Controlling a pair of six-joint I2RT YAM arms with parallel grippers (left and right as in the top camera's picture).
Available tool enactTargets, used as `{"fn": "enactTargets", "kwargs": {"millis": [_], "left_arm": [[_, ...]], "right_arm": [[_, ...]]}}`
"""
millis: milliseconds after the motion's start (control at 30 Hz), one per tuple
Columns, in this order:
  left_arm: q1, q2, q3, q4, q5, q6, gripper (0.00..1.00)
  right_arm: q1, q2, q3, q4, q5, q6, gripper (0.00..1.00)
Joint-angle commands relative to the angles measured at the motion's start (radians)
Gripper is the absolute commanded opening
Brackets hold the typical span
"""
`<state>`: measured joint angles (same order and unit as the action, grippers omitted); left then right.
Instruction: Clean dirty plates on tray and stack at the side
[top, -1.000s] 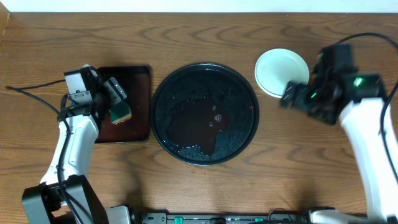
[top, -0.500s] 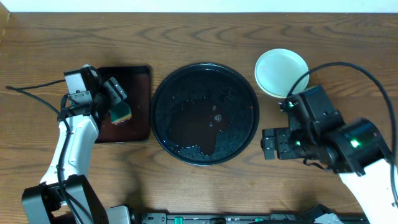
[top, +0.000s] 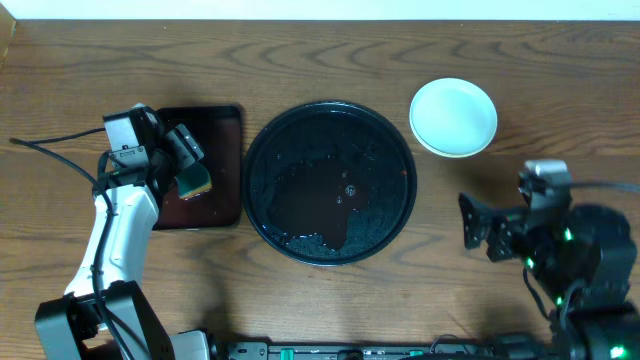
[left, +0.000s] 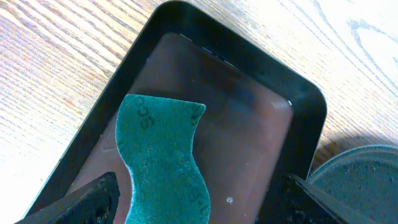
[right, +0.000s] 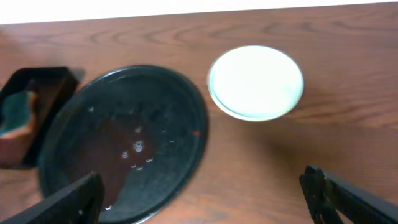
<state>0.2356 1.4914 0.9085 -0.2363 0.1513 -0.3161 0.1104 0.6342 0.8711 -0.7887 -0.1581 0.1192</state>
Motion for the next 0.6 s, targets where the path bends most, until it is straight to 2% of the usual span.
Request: {"fn": "enactTargets", "kwargs": {"millis": [0,200,333,567], "left_arm": [[0.003,0.003,0.000,-0.002,-0.005,0.005,0.84],[0.003,0.003,0.000,-0.003,-0.005,0.005,0.84],[0.003,0.003,0.000,-0.003,-0.005,0.005,0.84],[0.003,0.003,0.000,-0.003,-0.005,0.005,0.84]], "right_arm": [[-0.114,-0.148,-0.176,0.104,-0.124,-0.057,0.99],[-0.144,-0.377,-0.391,0.227,-0.089,-0.053,0.99],[-0.143,-0.523,-0.535,0.307,-0.081,0.008,0.99],[-0.142,-0.628,-0.709,0.497,-0.073,0.008,0.99]]}}
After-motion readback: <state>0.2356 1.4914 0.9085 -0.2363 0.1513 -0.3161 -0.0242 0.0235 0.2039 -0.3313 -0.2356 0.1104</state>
